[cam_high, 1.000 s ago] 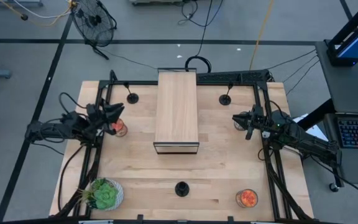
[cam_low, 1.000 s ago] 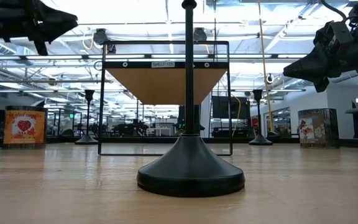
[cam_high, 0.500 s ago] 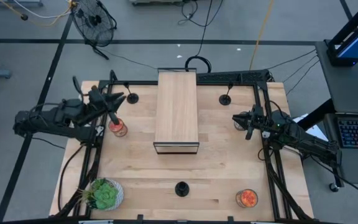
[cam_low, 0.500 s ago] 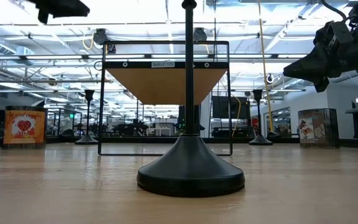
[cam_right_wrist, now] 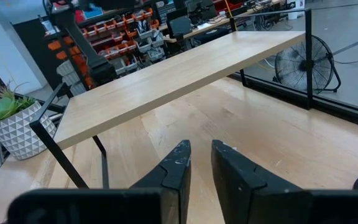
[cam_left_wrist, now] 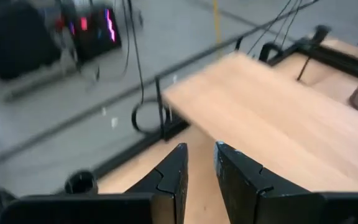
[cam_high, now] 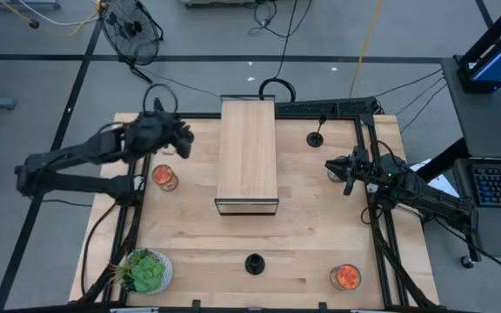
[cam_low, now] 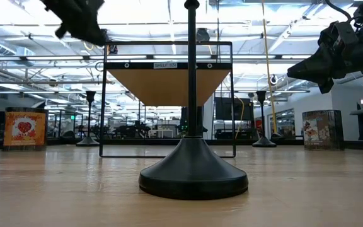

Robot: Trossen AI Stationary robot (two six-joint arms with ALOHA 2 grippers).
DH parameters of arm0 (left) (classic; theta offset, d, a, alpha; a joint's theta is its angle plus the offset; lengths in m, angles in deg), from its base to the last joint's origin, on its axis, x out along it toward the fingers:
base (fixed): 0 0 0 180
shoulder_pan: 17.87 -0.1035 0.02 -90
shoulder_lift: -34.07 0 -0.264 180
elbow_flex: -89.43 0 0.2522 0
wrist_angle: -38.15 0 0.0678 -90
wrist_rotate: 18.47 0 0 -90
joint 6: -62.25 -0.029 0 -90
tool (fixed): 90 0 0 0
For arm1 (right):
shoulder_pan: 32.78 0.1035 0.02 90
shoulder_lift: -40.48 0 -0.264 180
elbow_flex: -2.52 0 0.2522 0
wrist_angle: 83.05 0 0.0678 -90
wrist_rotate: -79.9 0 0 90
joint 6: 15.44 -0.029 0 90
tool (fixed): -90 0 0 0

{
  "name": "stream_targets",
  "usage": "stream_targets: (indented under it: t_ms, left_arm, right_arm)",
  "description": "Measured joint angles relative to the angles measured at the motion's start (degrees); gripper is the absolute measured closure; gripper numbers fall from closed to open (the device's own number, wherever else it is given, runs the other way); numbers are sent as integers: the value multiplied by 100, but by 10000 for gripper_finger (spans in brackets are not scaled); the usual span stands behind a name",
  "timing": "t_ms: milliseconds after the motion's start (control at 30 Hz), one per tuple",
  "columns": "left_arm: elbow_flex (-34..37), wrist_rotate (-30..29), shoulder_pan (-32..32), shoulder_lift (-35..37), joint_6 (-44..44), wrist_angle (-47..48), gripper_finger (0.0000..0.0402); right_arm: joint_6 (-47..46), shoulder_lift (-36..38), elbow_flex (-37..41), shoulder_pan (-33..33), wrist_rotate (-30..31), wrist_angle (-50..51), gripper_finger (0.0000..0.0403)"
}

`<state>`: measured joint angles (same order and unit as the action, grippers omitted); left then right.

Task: Pick & Place candle stick holders
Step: Put the top left black candle holder on the shelf

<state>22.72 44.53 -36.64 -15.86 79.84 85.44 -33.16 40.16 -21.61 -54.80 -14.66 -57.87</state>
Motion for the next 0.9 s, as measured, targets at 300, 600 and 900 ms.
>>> stream_targets:
  t_ms: [300, 600, 900]
  left_arm:
    - [-7, 1244, -1682, -219, -119, 21, 314]
    - [-7, 1949, -2337, -220, -574, -29, 314]
    - [-7, 2477, -2324, -220, -560, -72, 314]
  right_arm:
    - [0, -2, 0, 0, 0, 0, 348]
    - [0, 0, 0, 0, 0, 0, 348]
    - [0, 0, -1, 0, 0, 0, 348]
